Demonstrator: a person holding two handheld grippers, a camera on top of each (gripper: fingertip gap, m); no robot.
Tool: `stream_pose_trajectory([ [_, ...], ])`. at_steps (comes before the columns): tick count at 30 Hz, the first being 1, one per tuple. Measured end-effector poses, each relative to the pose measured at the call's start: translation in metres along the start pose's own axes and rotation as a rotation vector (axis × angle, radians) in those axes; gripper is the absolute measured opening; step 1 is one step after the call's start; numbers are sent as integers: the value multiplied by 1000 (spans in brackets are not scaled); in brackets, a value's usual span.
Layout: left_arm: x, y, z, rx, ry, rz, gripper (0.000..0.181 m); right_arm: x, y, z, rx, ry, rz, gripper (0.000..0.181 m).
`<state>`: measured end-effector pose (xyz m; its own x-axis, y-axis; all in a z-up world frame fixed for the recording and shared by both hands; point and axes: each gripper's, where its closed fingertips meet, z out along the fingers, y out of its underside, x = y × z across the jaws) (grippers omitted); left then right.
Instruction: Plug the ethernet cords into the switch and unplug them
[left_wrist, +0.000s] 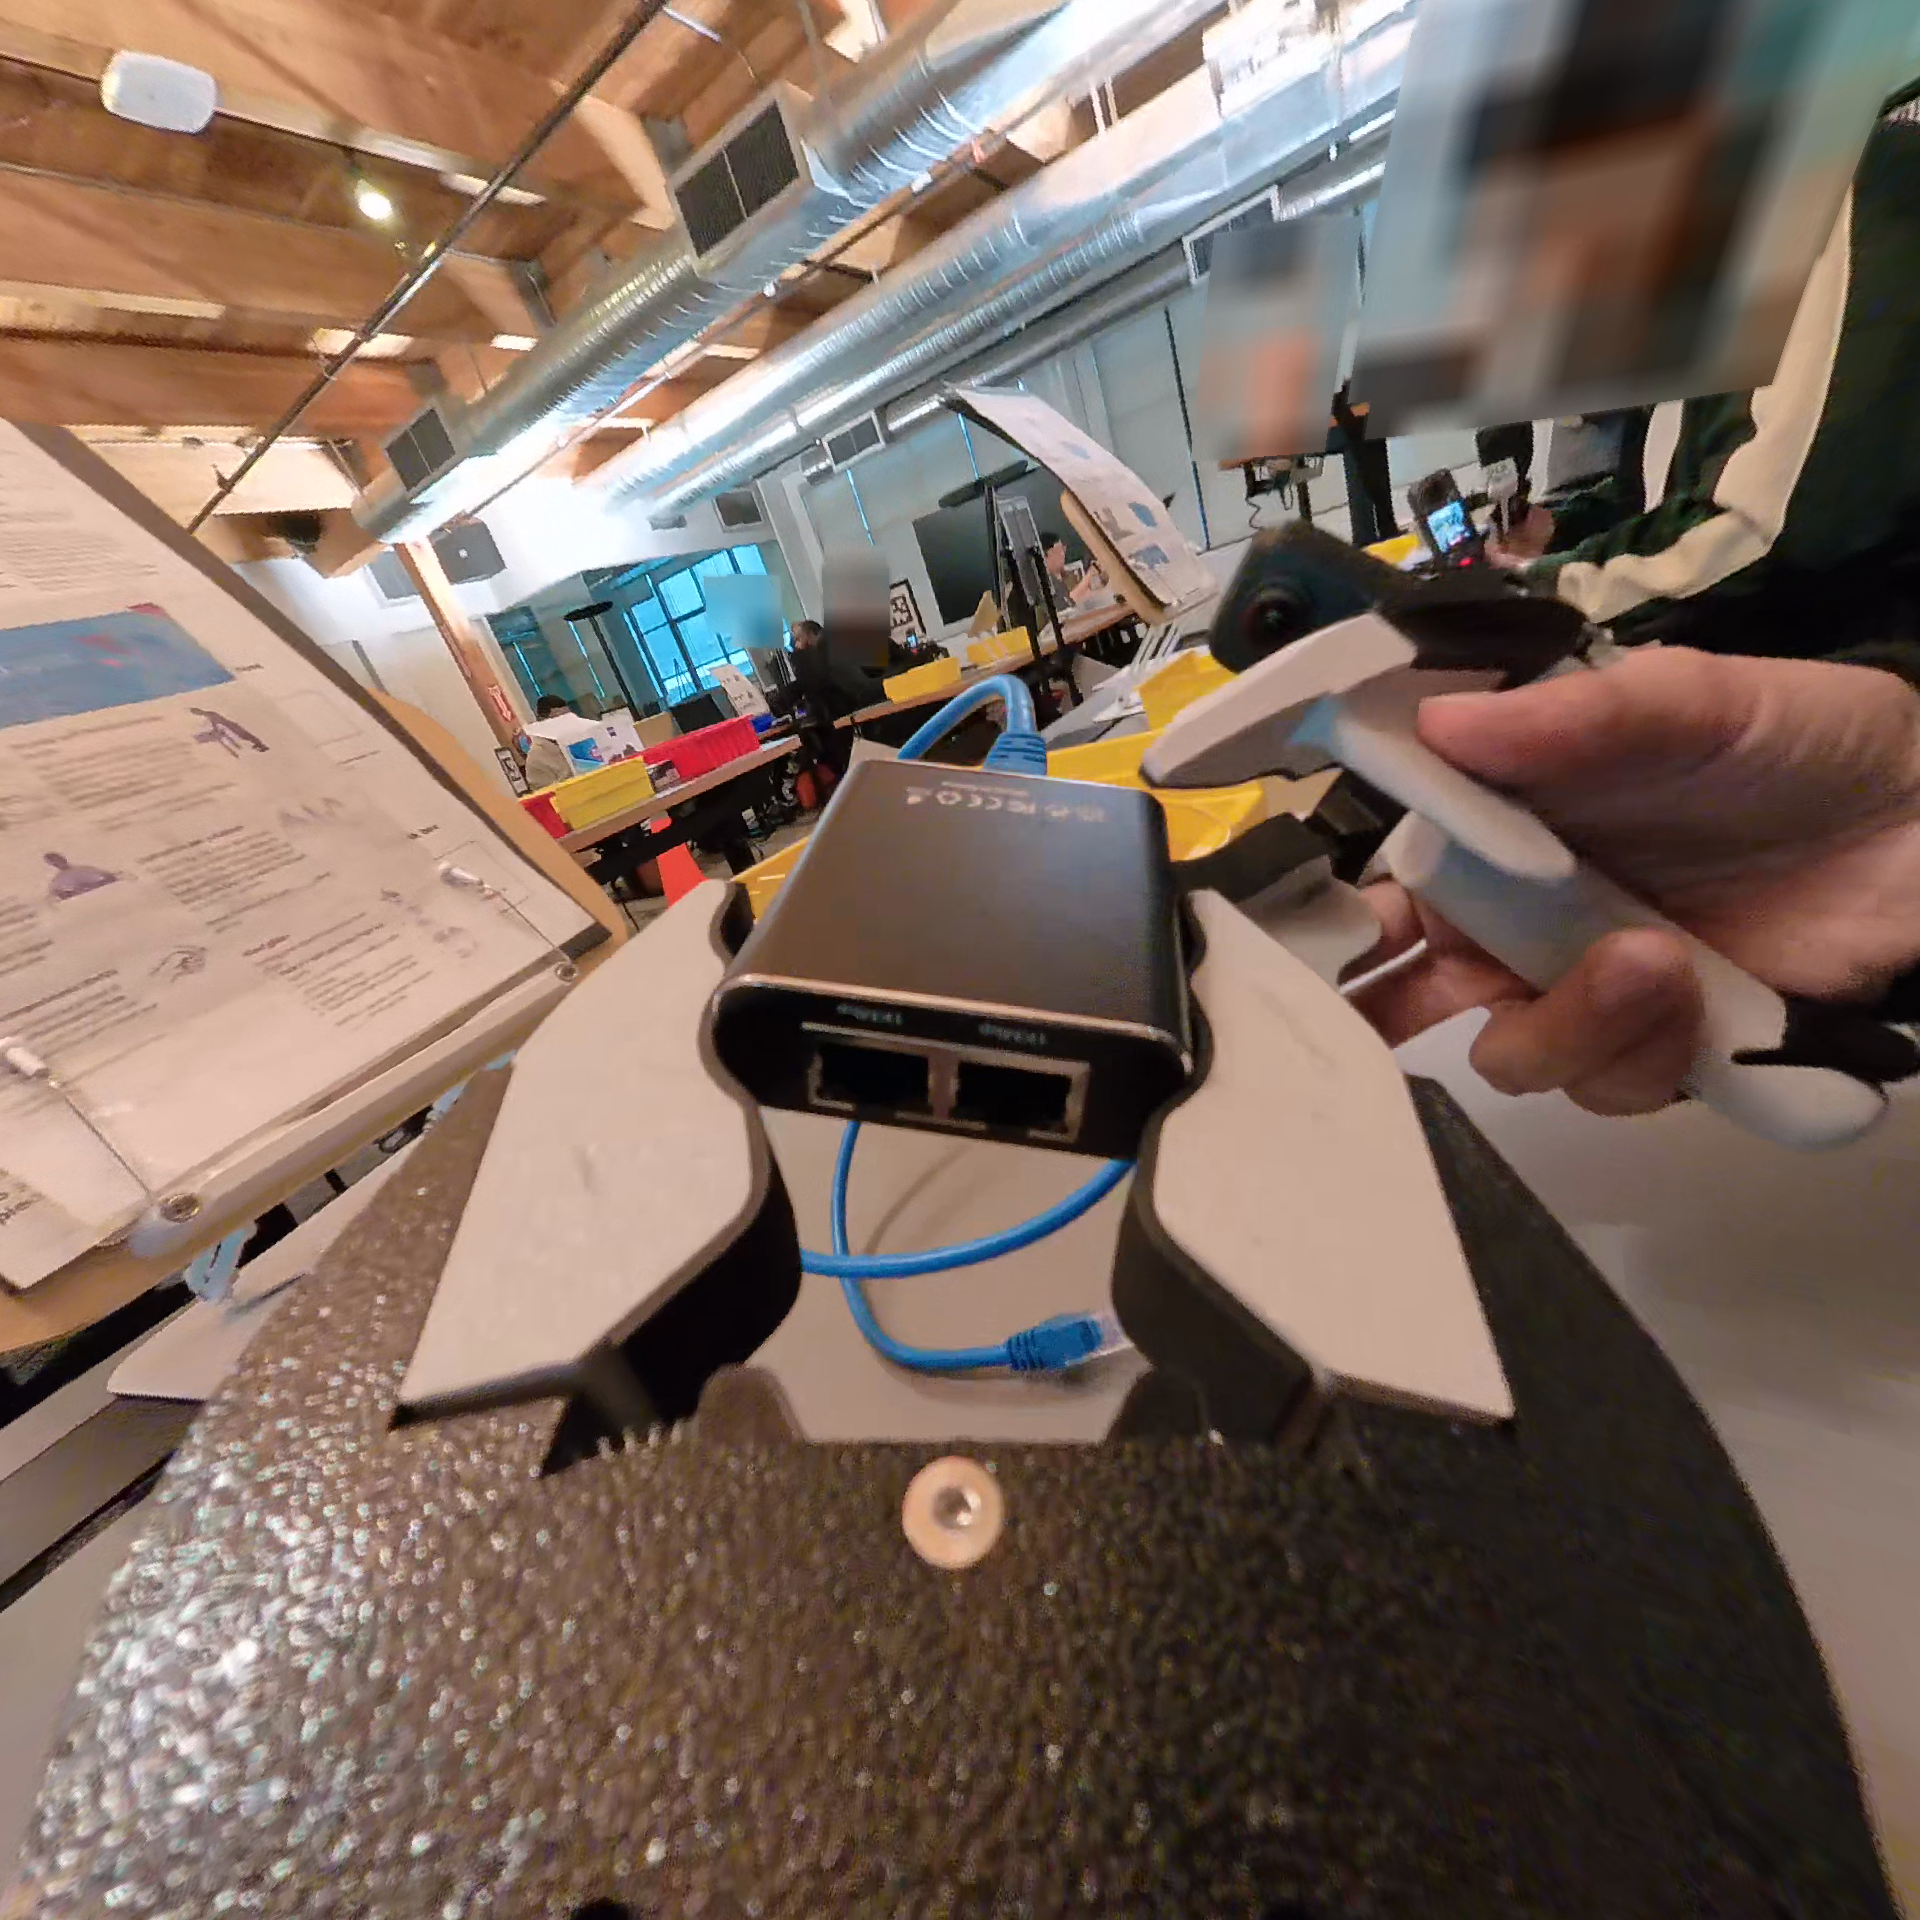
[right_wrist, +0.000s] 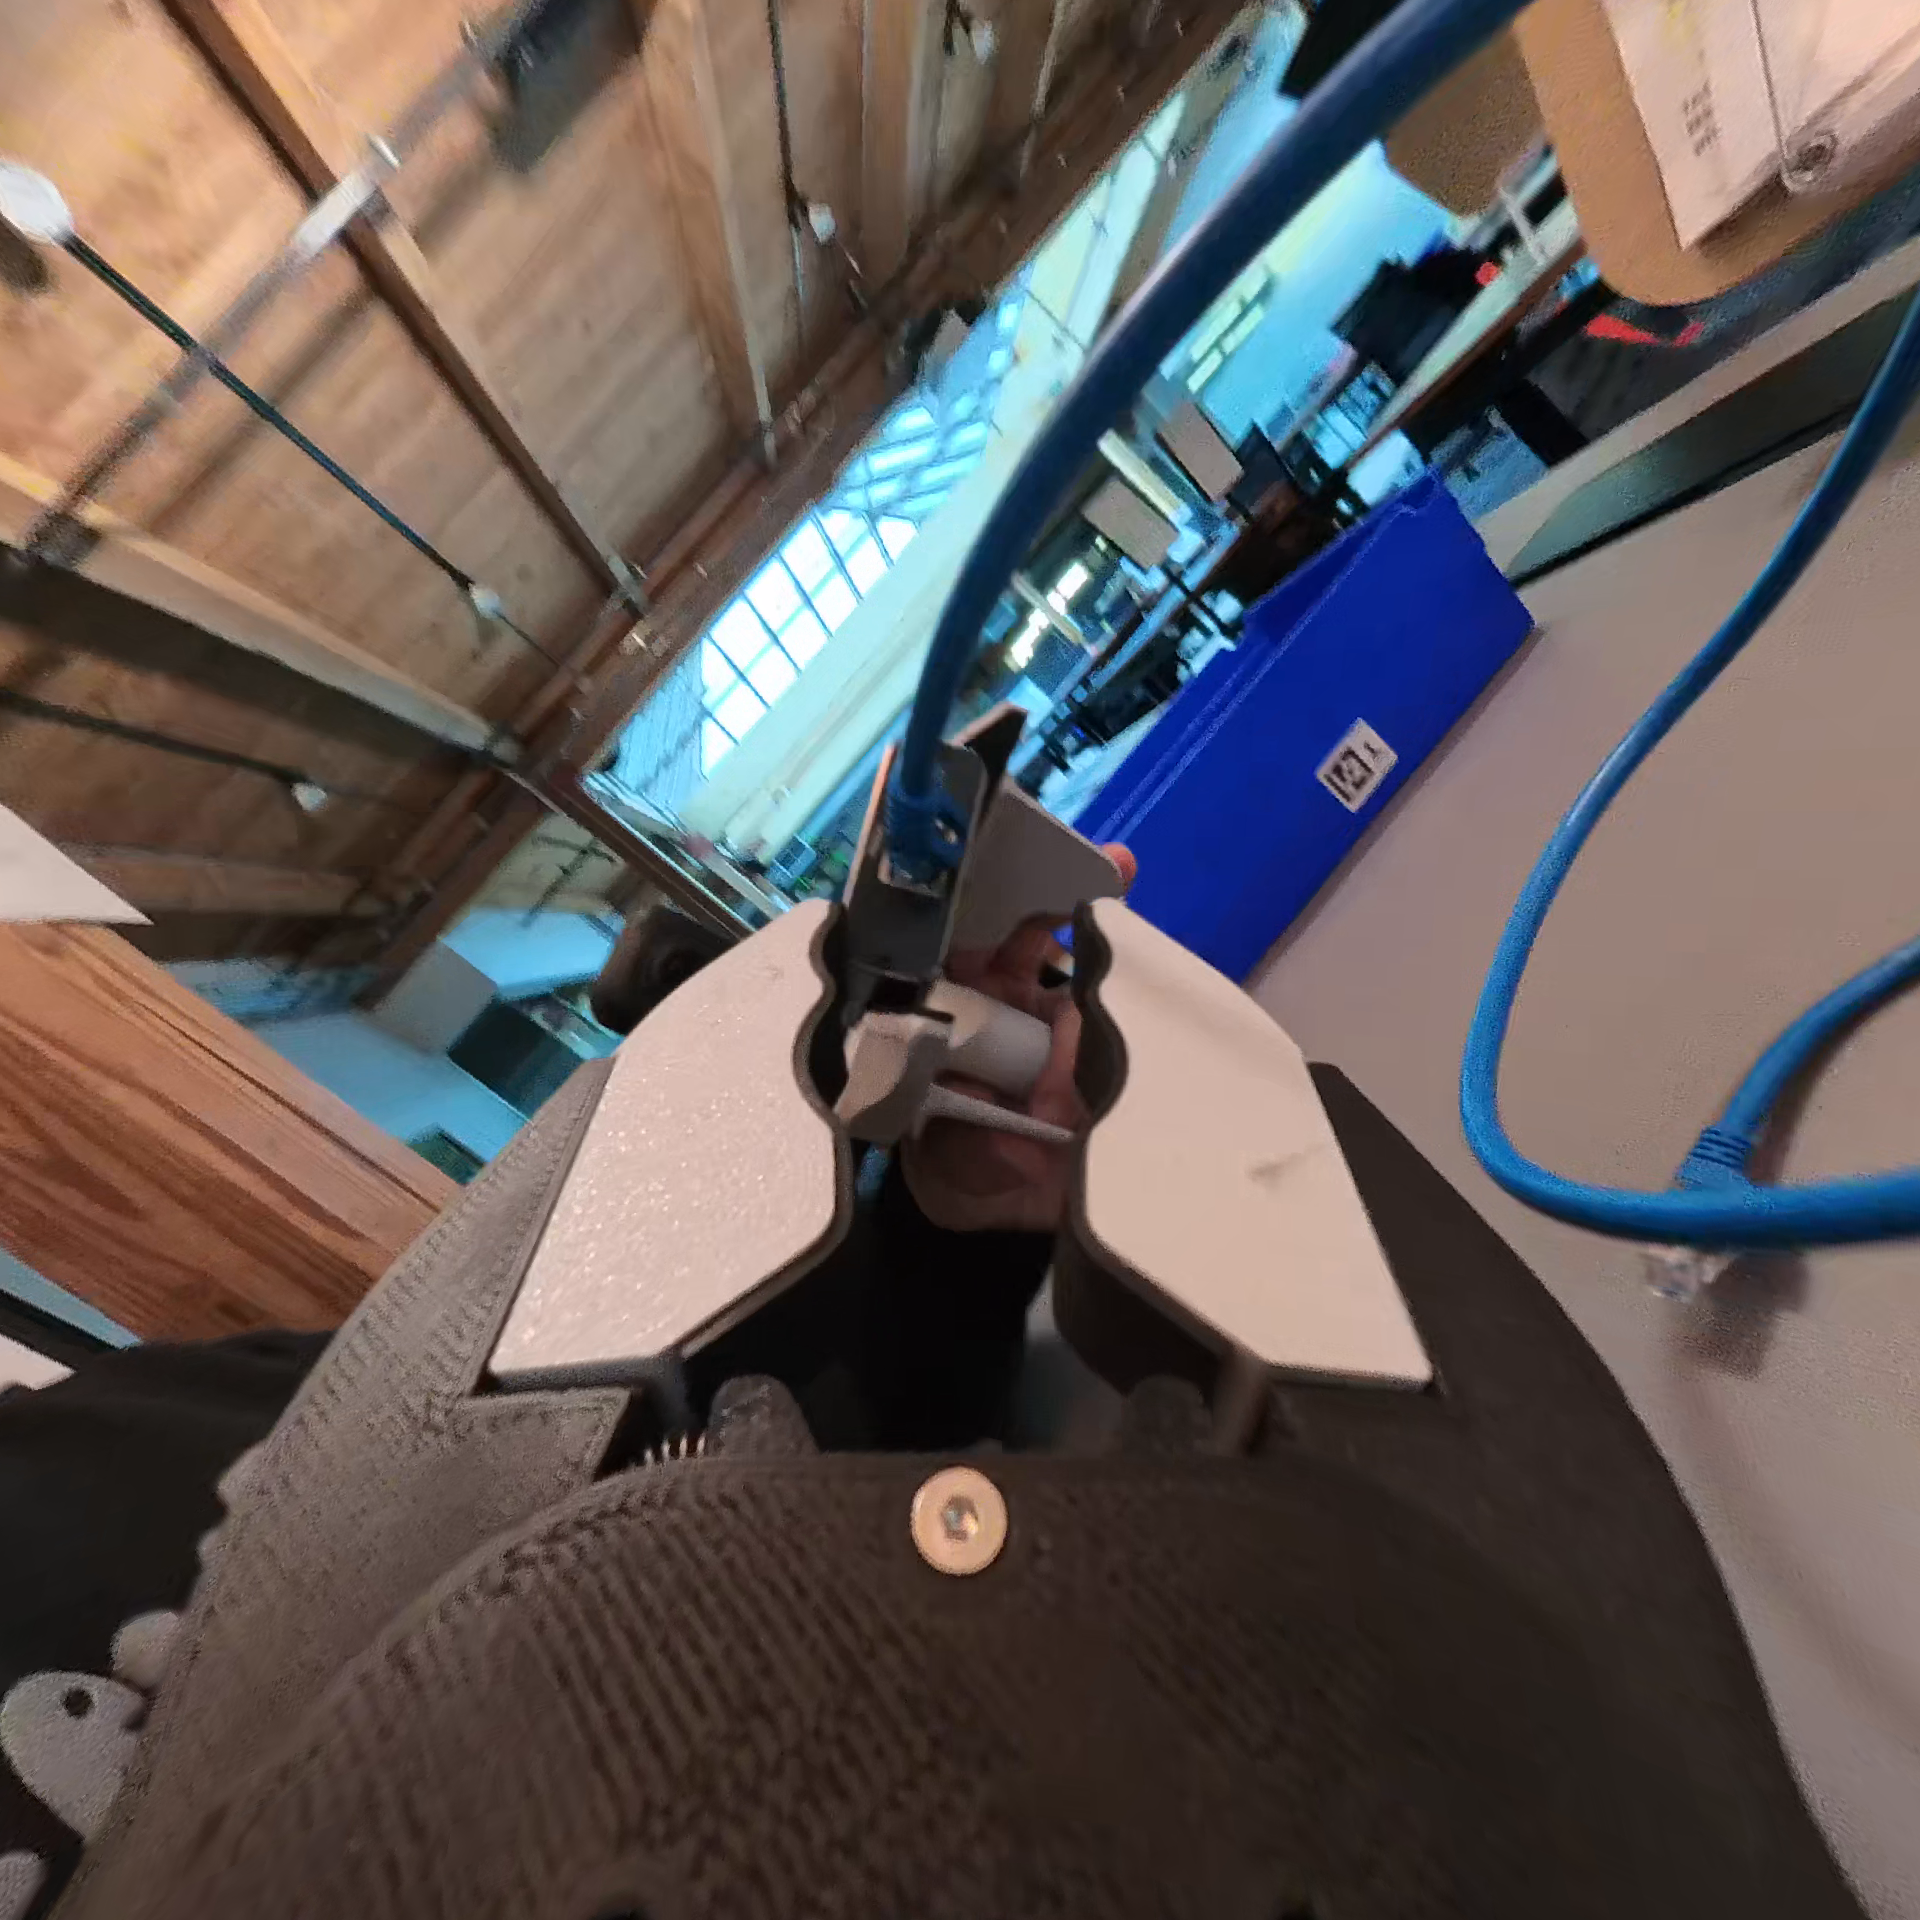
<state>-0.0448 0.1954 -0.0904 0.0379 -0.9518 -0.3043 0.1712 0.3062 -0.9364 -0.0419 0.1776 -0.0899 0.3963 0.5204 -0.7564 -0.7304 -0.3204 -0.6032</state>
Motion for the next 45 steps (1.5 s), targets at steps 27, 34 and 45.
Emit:
stream_pose_trajectory([
  [27, 8, 17, 17, -95, -116, 100, 75, 16, -11, -1, 261, -2, 271, 14],
  [34, 7, 19, 18, -99, -125, 116, 75, 17, -10, -1, 244, -44, 297, 13],
  [45, -9, 16, 9, -52, -220, 229, 74, 8, -10, 18, 173, -174, 93, 12],
])
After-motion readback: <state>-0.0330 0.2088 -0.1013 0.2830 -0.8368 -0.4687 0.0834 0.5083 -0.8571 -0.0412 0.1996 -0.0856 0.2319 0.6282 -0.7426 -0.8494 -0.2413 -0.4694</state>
